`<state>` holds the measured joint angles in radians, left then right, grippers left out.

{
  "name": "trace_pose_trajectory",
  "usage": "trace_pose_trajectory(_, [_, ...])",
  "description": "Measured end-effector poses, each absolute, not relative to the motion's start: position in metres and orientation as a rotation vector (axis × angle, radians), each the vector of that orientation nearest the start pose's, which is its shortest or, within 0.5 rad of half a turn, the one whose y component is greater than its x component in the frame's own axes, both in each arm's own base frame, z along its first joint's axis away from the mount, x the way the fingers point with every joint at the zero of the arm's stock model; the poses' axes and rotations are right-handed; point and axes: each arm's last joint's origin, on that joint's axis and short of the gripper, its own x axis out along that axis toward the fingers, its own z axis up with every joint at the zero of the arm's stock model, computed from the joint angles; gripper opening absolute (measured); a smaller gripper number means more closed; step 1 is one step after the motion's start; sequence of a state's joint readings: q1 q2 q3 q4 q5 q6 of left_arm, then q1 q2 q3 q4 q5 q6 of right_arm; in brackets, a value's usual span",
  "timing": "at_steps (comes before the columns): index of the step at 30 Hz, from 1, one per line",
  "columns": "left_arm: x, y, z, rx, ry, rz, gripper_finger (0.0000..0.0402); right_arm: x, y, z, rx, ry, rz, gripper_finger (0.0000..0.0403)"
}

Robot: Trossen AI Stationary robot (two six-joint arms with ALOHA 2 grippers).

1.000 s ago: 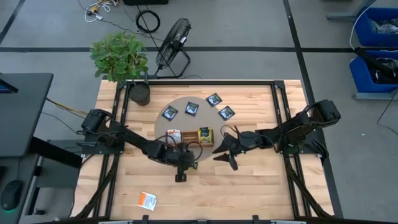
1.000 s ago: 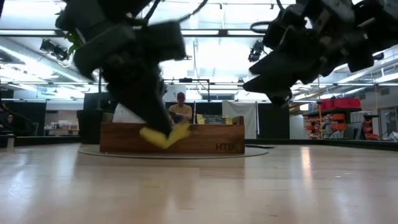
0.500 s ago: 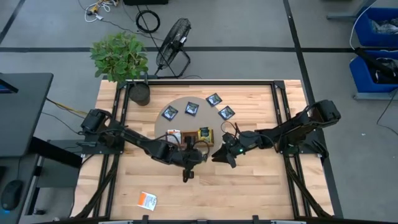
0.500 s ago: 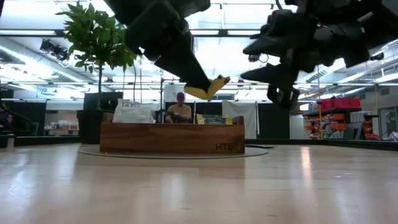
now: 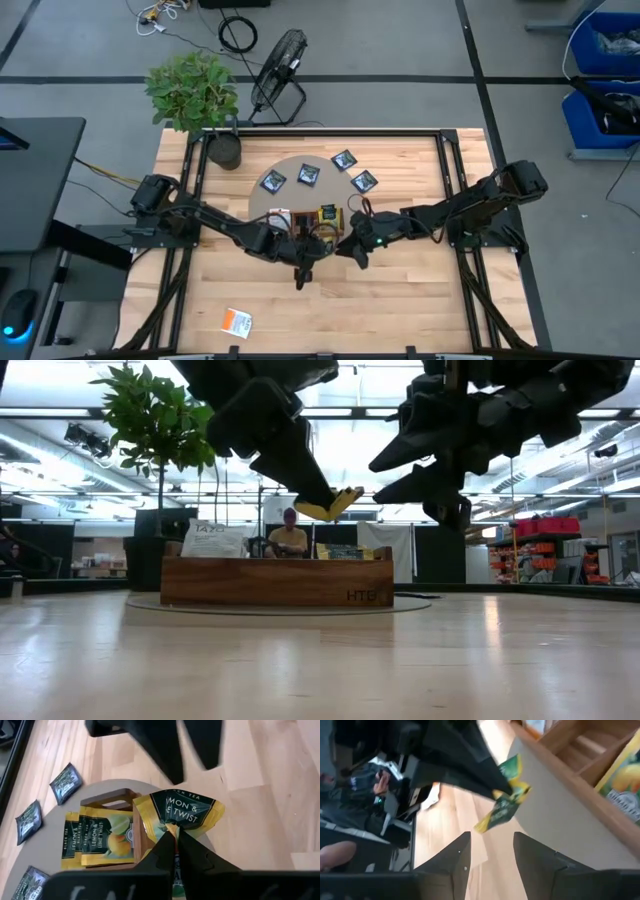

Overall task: Pick & Place Tea
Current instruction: Put the yellow tea bag into the right compartment of the wooden organizer

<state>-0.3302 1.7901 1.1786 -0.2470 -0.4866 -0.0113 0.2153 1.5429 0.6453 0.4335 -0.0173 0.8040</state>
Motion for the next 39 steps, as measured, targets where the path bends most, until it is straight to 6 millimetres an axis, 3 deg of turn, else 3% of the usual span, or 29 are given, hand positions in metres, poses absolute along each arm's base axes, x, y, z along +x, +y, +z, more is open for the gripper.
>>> trace_pose_trajectory(15, [0.358, -0.107, 0.199, 0.364, 0.787, 0.151, 0.0017, 0.295, 0.049, 0.171, 0.759, 0.491, -0.041, 0.0157])
trace_pose_trajectory(23, [0.361, -0.101, 0.201, 0.377, 0.778, 0.164, 0.0015, 0.306, 0.051, 0.185, 0.717, 0.507, -0.040, 0.0157])
trace_pose_trajectory(28, [0.360, -0.101, 0.201, 0.392, 0.779, 0.184, 0.0017, 0.304, 0.051, 0.182, 0.709, 0.576, -0.073, 0.0157])
trace_pose_trajectory(39, [0.361, -0.100, 0.201, 0.410, 0.775, 0.192, 0.0017, 0.306, 0.043, 0.182, 0.698, 0.550, -0.105, 0.0157])
